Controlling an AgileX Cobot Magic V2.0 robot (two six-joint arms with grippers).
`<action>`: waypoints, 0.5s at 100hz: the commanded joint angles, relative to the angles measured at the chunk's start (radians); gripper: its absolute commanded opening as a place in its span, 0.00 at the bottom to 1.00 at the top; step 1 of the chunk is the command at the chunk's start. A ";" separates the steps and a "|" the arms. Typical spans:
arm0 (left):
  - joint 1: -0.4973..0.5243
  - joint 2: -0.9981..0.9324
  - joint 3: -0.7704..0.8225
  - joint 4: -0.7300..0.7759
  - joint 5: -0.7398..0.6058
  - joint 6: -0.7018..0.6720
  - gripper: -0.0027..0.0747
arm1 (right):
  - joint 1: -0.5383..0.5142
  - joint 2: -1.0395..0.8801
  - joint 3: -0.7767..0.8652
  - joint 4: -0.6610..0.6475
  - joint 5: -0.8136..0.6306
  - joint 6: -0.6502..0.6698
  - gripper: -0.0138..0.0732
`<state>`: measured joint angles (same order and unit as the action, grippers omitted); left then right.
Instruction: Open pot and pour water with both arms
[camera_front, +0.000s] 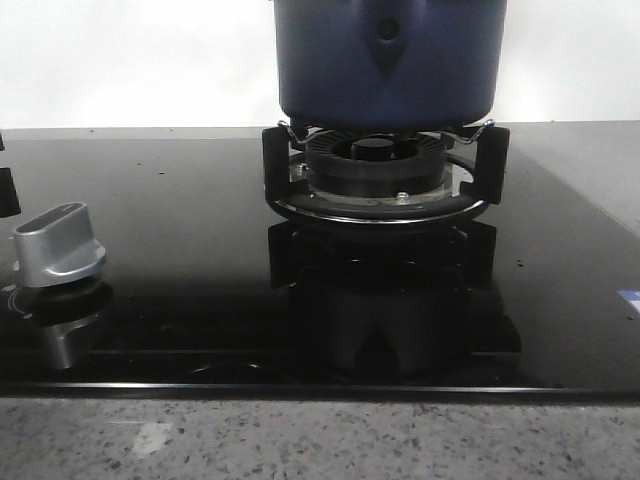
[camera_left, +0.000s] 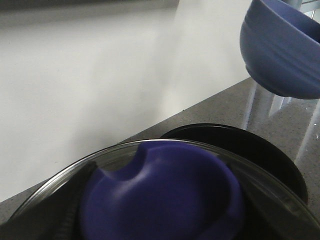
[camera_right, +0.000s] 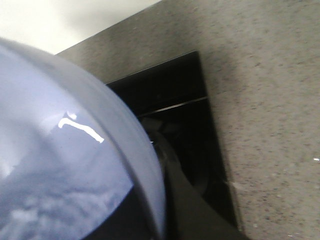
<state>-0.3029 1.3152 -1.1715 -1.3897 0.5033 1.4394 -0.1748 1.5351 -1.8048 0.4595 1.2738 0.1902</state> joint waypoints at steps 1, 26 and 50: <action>0.002 -0.046 -0.033 -0.066 0.006 -0.001 0.44 | 0.015 -0.018 -0.046 0.077 -0.007 -0.003 0.08; 0.002 -0.066 -0.033 -0.062 0.006 -0.001 0.44 | 0.102 0.014 -0.046 0.088 -0.074 -0.003 0.08; 0.002 -0.083 -0.033 -0.045 0.006 -0.001 0.44 | 0.155 0.020 -0.046 0.084 -0.168 -0.003 0.08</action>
<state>-0.3029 1.2792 -1.1715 -1.3823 0.5127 1.4416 -0.0245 1.5984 -1.8132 0.4992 1.2057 0.1902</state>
